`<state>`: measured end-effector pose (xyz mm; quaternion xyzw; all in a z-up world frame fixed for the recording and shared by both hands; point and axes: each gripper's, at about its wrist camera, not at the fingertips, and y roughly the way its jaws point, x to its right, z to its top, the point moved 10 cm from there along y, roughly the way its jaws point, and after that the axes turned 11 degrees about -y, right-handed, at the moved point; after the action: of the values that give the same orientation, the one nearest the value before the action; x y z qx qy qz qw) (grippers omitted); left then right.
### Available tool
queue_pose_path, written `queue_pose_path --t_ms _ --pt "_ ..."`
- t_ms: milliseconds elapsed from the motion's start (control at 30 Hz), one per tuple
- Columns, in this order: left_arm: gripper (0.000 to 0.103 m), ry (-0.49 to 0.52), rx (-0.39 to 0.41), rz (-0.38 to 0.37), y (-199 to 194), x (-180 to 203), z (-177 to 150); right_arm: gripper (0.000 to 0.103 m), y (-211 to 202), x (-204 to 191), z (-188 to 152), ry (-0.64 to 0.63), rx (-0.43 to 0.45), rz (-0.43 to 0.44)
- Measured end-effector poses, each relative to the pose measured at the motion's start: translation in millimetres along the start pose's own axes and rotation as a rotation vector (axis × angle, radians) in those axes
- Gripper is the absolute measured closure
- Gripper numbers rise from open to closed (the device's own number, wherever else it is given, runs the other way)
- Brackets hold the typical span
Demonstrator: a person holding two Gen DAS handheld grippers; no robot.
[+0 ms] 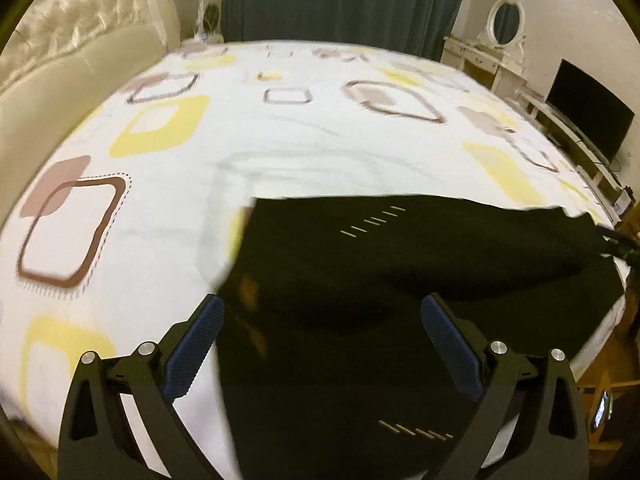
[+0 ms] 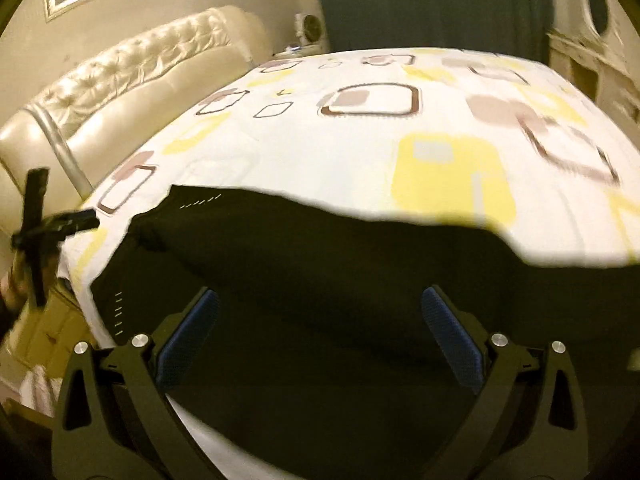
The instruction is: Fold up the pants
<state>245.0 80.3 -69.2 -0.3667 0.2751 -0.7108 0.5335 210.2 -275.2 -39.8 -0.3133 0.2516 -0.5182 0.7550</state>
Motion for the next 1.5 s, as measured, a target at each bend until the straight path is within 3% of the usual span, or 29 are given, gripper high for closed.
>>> queue_pose_path --t_ms 200,333,400,433,467,533,600,667,800,833,1033,1300,1500 --pt "0.005 0.005 -0.112 0.014 88 -43 32 0.002 76 60 31 0.002 -0.111 0.033" --pt "0.005 0.02 -0.16 -0.024 121 -45 42 0.003 109 72 32 -0.013 -0.177 0.12" --pt "0.016 0.052 -0.191 -0.03 133 -42 42 0.013 122 71 31 -0.035 -0.214 0.151" --pt "0.035 0.066 -0.213 -0.041 140 -40 40 0.023 126 70 29 -0.043 -0.238 0.17" --pt "0.035 0.071 -0.222 -0.042 143 -39 41 0.029 133 69 28 -0.056 -0.27 0.189" --pt "0.05 0.075 -0.226 -0.068 144 -34 44 0.034 141 64 21 -0.101 -0.324 0.203" --pt "0.057 0.094 -0.233 -0.06 143 -30 42 0.043 139 54 15 -0.144 -0.345 0.21" --pt "0.068 0.124 -0.234 -0.048 143 -28 41 0.094 132 41 9 -0.16 -0.37 0.259" --pt "0.074 0.106 -0.222 -0.047 133 -25 51 0.096 118 37 18 -0.239 -0.348 0.151" --pt "0.086 0.083 -0.203 -0.062 126 -26 58 0.096 111 39 24 -0.239 -0.318 0.117" --pt "0.091 -0.007 -0.069 -0.14 60 -26 81 0.096 48 26 51 -0.292 -0.109 -0.06" --pt "0.093 -0.013 0.018 -0.199 -12 -1 55 0.096 -4 -30 21 -0.379 0.021 -0.187" --pt "0.097 -0.034 0.046 -0.226 -53 -1 20 0.096 -17 -63 -15 -0.424 0.052 -0.187"
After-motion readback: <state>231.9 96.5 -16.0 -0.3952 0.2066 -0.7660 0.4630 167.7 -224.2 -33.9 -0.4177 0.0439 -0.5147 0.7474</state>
